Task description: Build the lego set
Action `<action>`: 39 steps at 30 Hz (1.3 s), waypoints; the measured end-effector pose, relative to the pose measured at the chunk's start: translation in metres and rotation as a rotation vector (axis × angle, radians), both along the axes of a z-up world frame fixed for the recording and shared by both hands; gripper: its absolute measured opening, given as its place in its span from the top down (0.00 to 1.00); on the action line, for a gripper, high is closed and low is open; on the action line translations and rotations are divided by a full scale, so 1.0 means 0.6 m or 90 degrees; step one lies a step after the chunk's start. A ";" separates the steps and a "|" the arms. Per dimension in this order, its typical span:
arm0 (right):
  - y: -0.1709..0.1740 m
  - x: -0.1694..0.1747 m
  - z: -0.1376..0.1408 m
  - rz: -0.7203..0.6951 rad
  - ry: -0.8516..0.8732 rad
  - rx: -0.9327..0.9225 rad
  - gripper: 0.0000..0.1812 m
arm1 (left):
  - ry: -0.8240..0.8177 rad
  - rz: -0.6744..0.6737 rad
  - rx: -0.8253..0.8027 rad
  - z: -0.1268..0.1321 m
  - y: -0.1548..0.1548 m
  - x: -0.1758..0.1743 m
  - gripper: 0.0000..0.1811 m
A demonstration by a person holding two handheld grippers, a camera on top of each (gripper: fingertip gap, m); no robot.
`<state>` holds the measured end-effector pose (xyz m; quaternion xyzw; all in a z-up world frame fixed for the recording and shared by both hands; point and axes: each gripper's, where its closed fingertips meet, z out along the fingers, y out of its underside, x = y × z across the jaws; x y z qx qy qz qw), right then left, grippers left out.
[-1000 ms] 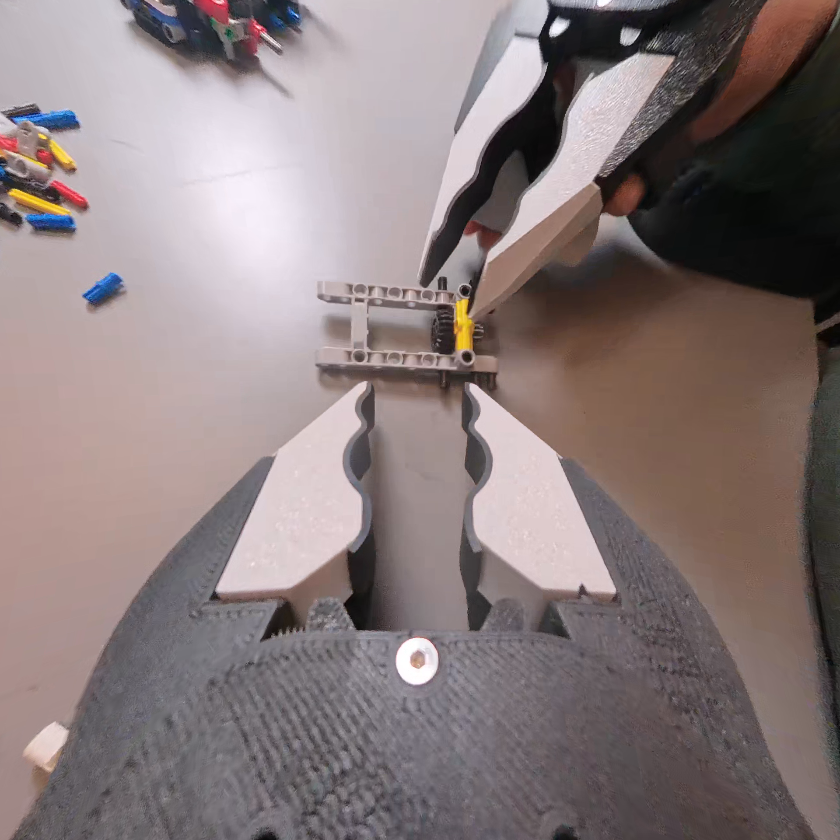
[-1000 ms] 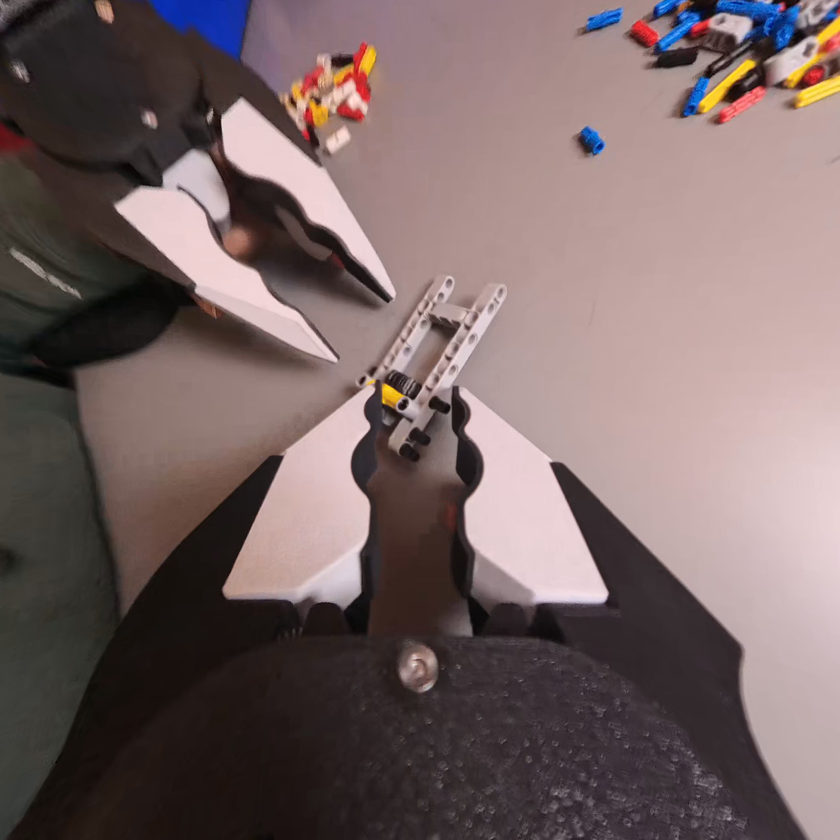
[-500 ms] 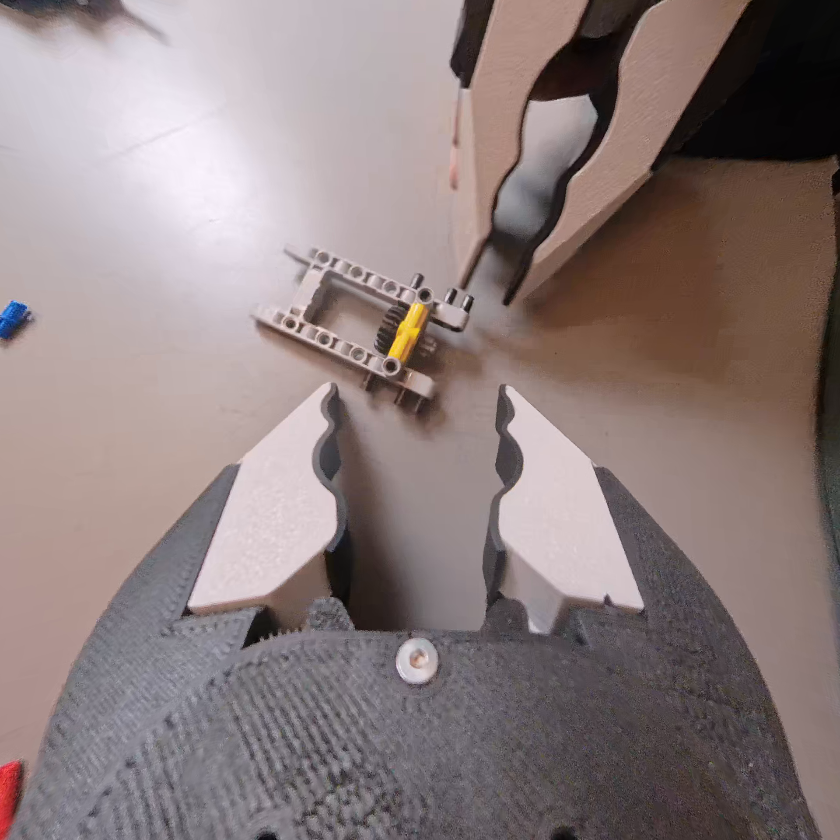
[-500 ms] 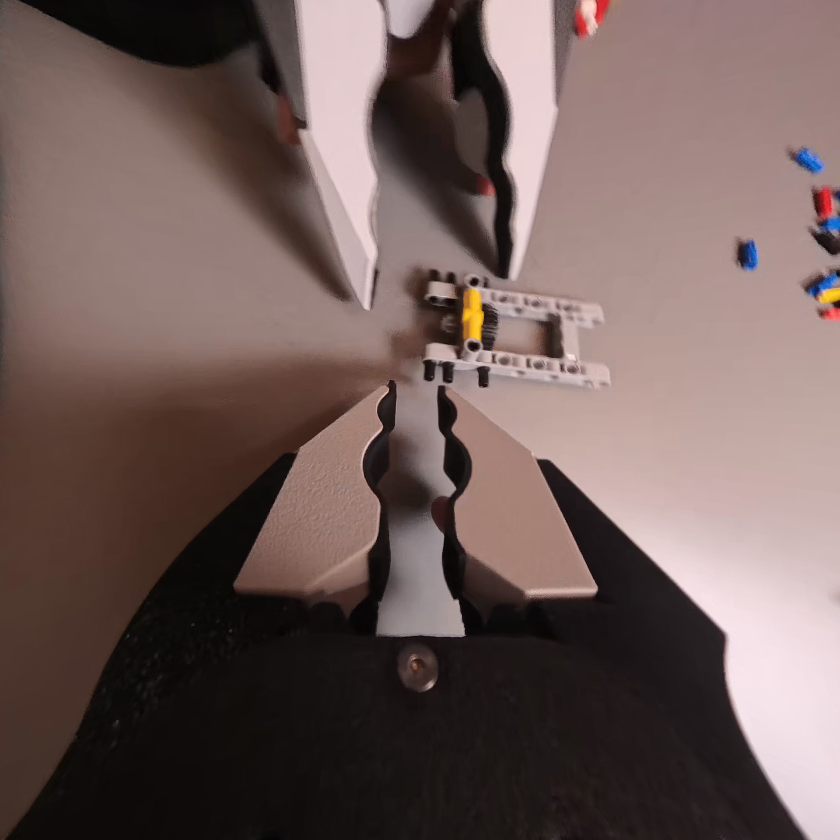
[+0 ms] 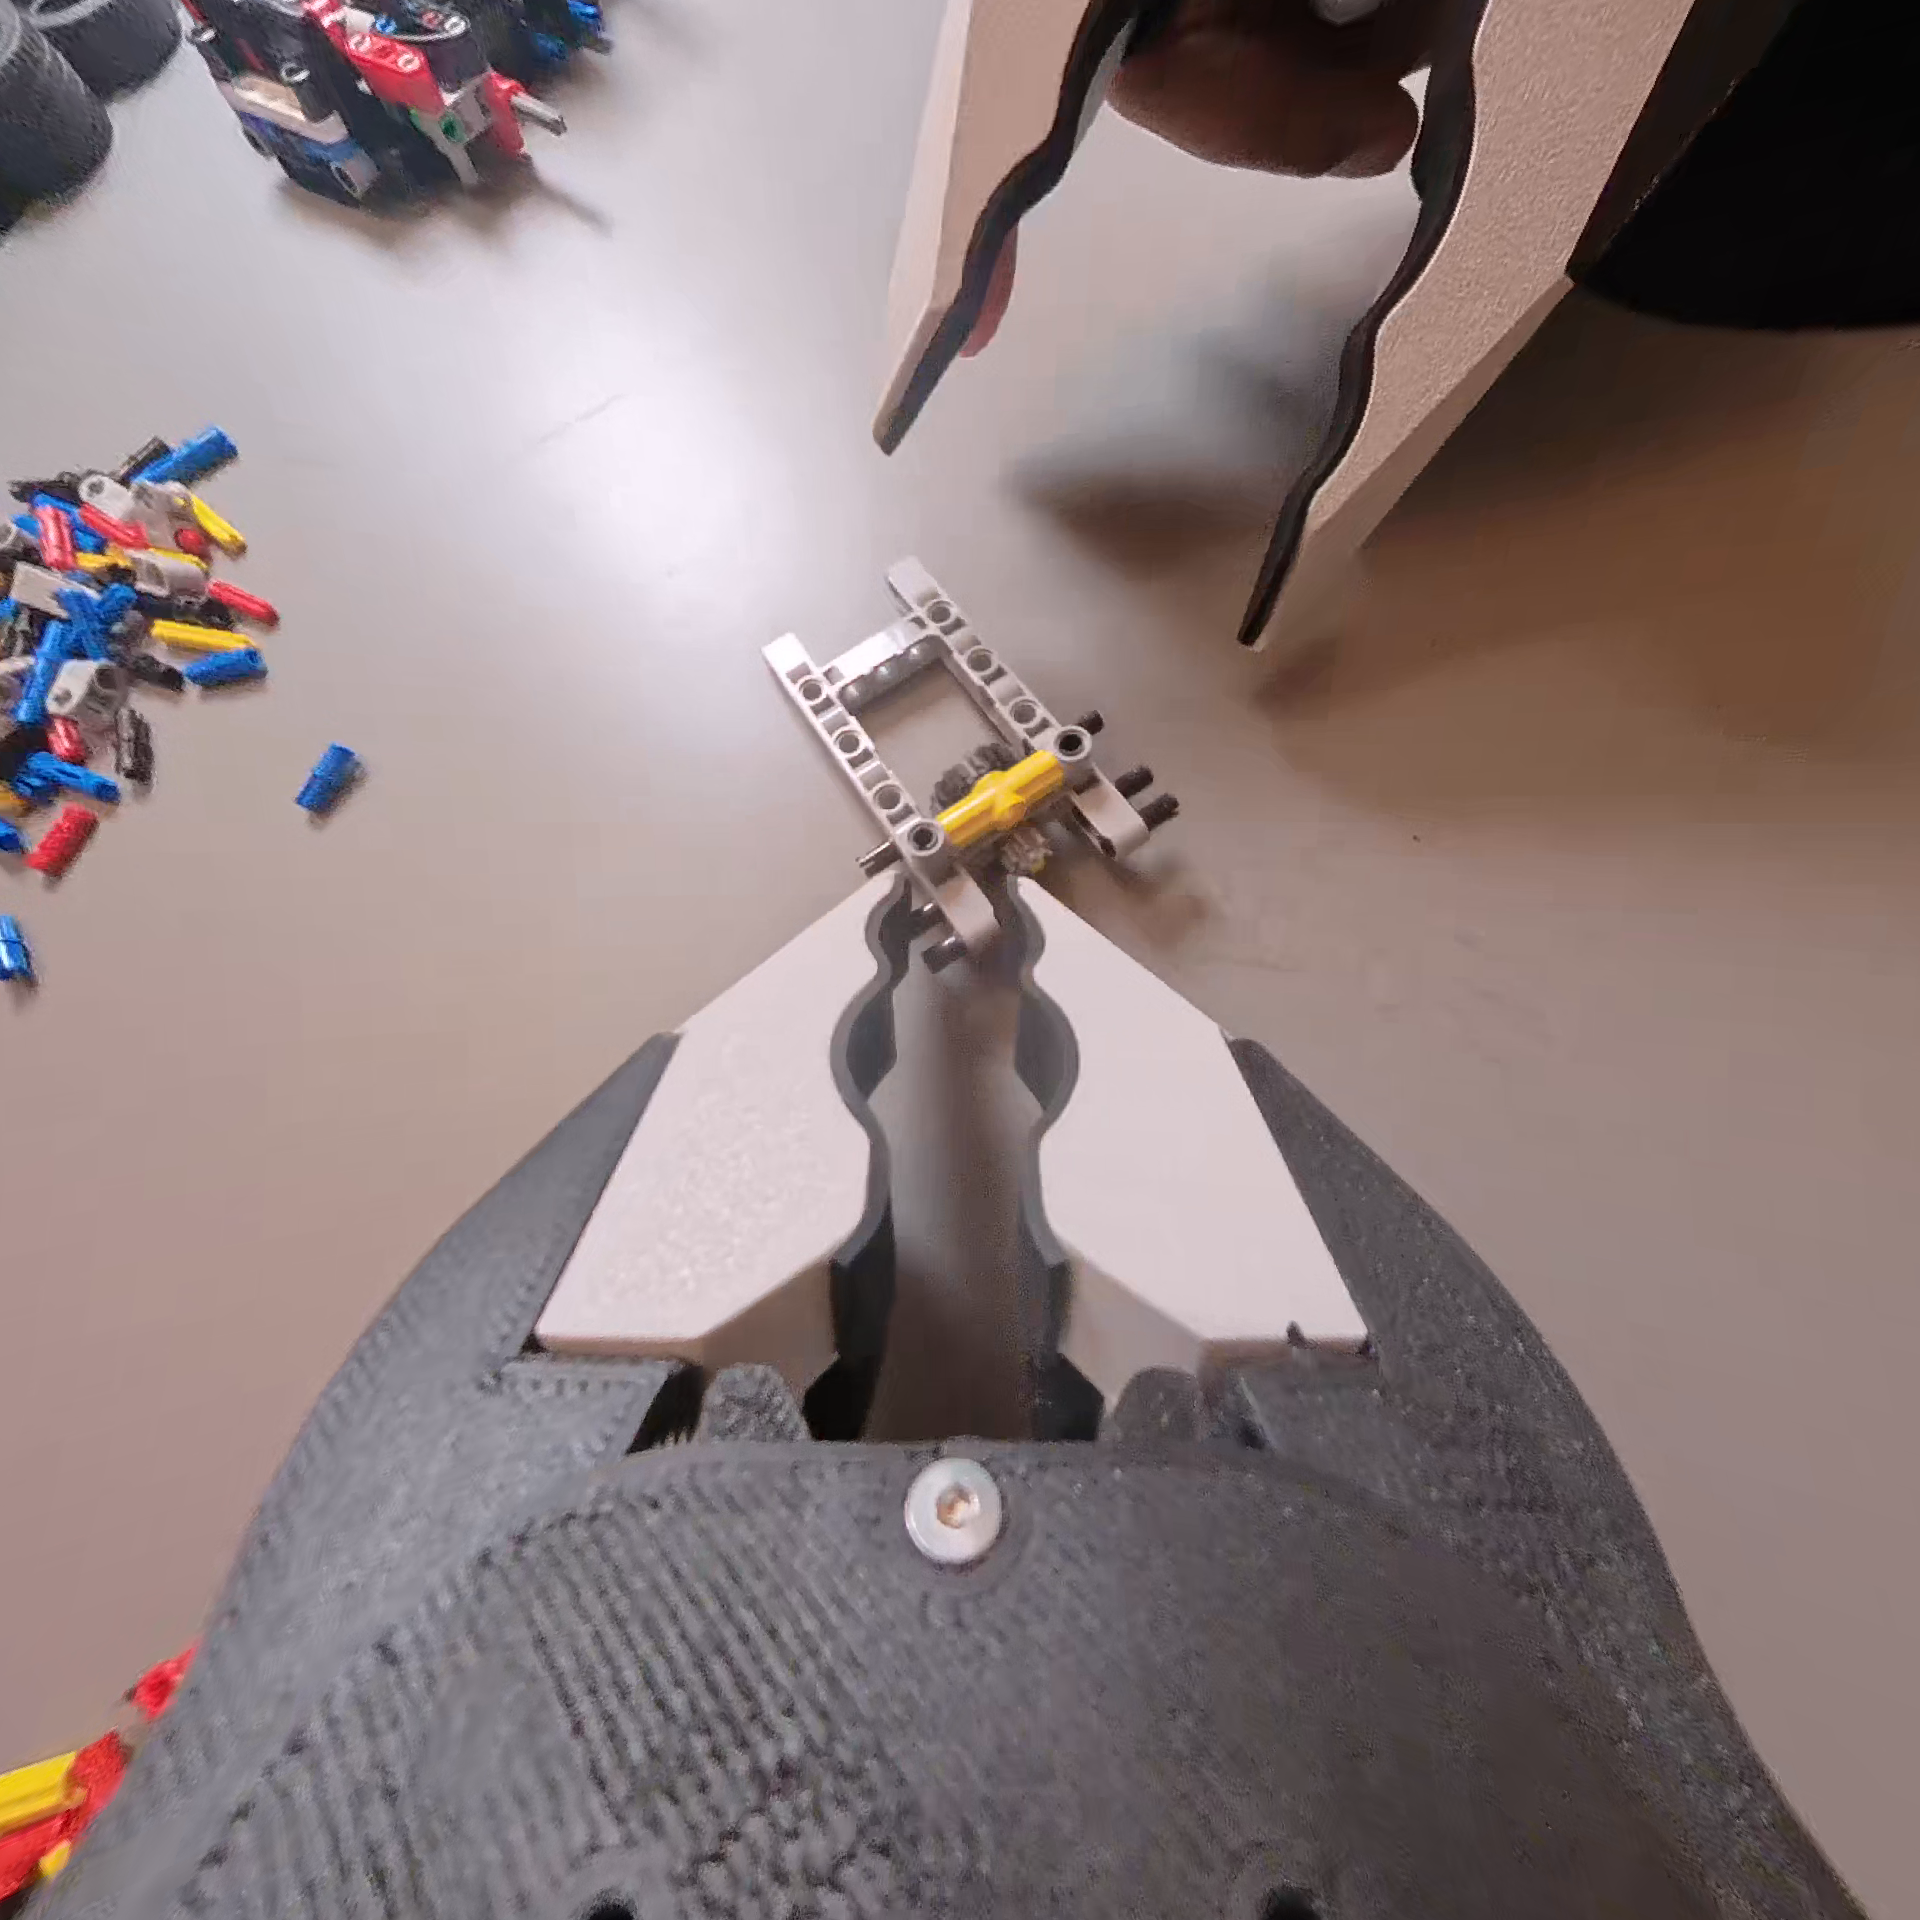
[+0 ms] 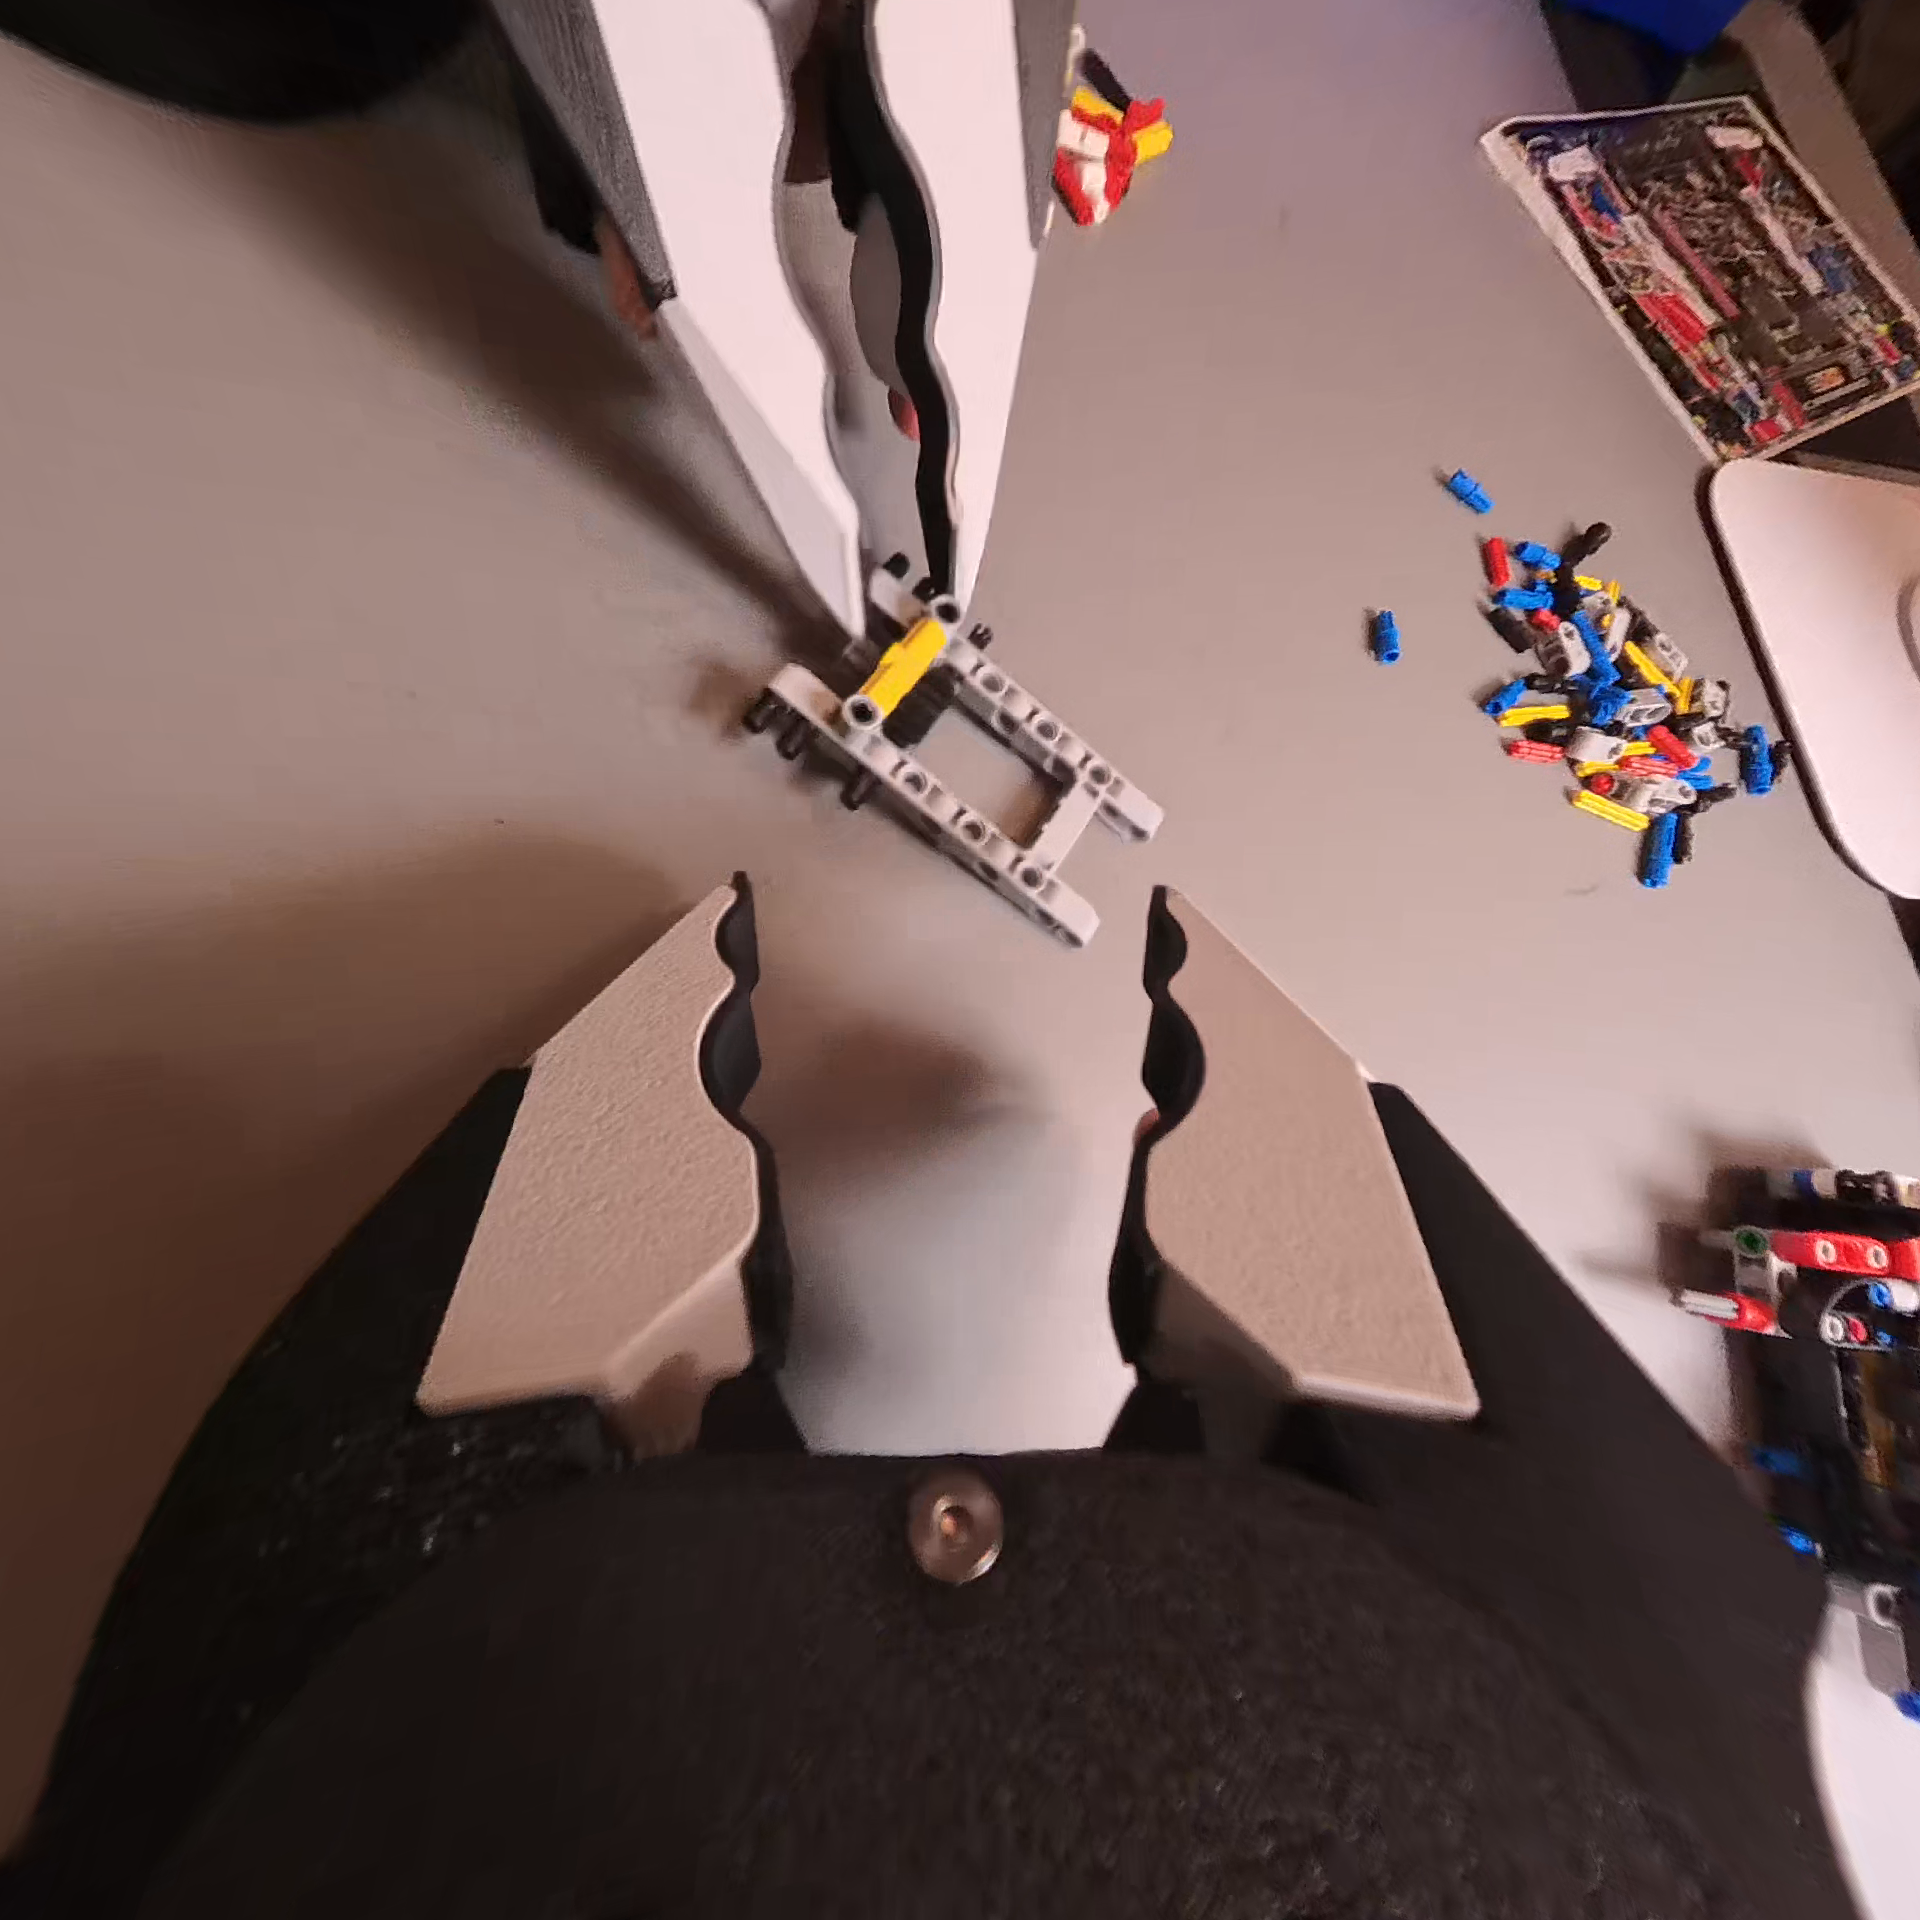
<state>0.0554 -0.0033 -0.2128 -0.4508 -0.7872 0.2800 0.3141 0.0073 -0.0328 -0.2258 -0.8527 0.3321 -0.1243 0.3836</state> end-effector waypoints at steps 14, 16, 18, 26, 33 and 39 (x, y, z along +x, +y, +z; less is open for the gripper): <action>-0.023 -0.006 -0.027 0.053 -0.058 0.003 0.76 | -0.024 -0.262 0.085 0.008 0.006 0.003 0.94; -0.023 -0.004 -0.028 0.047 -0.061 0.002 0.77 | -0.026 -0.232 0.089 0.011 0.012 -0.010 0.90; -0.024 -0.003 -0.023 0.044 -0.049 -0.003 0.76 | -0.031 -0.193 0.077 0.013 0.016 -0.024 0.83; -0.005 -0.005 -0.031 0.007 -0.085 -0.047 0.70 | -0.112 -0.167 -0.043 0.012 -0.024 0.001 0.59; -0.009 -0.012 -0.029 -0.006 -0.093 -0.015 0.80 | -0.041 -0.183 -0.035 -0.010 -0.024 0.009 0.68; -0.012 -0.016 -0.033 -0.028 -0.078 -0.004 0.90 | -0.028 -0.181 -0.015 -0.011 -0.023 -0.010 0.68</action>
